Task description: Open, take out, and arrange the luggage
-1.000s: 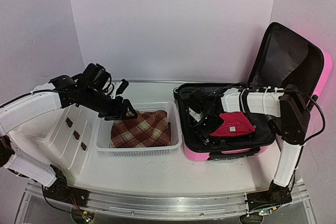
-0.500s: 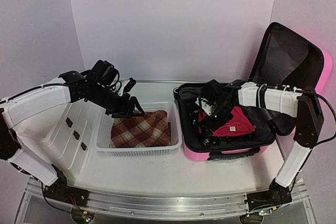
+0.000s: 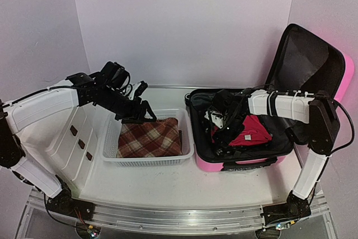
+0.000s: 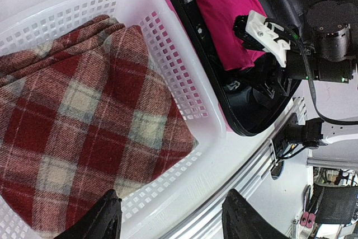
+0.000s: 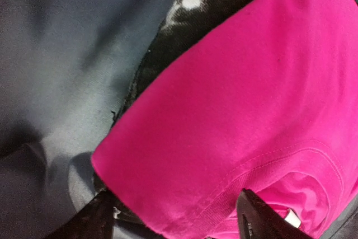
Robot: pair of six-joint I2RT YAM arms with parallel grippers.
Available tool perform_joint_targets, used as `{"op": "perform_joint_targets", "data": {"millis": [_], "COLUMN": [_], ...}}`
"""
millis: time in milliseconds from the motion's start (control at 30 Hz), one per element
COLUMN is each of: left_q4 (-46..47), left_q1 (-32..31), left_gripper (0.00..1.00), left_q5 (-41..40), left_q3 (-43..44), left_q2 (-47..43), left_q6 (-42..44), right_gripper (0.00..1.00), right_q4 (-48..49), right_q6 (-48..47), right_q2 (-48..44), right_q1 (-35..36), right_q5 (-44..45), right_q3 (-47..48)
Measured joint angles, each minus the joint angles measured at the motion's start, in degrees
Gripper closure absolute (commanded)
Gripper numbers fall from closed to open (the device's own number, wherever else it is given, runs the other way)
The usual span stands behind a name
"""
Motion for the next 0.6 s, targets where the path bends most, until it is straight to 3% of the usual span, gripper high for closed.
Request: {"op": "perform_joint_targets", "data": {"millis": [267,500,600], "left_q4": [-0.3,-0.3,-0.3], "left_q1": [0.0,0.0,0.0], "left_gripper": [0.38,0.38,0.38], "left_q5": [0.0,0.0,0.1], "left_q3": [0.1,0.1,0.1], "left_q2": [0.4,0.4,0.4], "left_q6": [0.0,0.0,0.0], "right_gripper": [0.51,0.54,0.65], "right_q4": [0.0,0.2,0.2], "right_q6": [-1.6,-1.7,-2.1], "right_q2": [0.5,0.5,0.5], "right_q1": [0.0,-0.6,-1.0], "right_q5": [1.1,0.2,-0.4], "right_q3": [0.0,0.0,0.0]}}
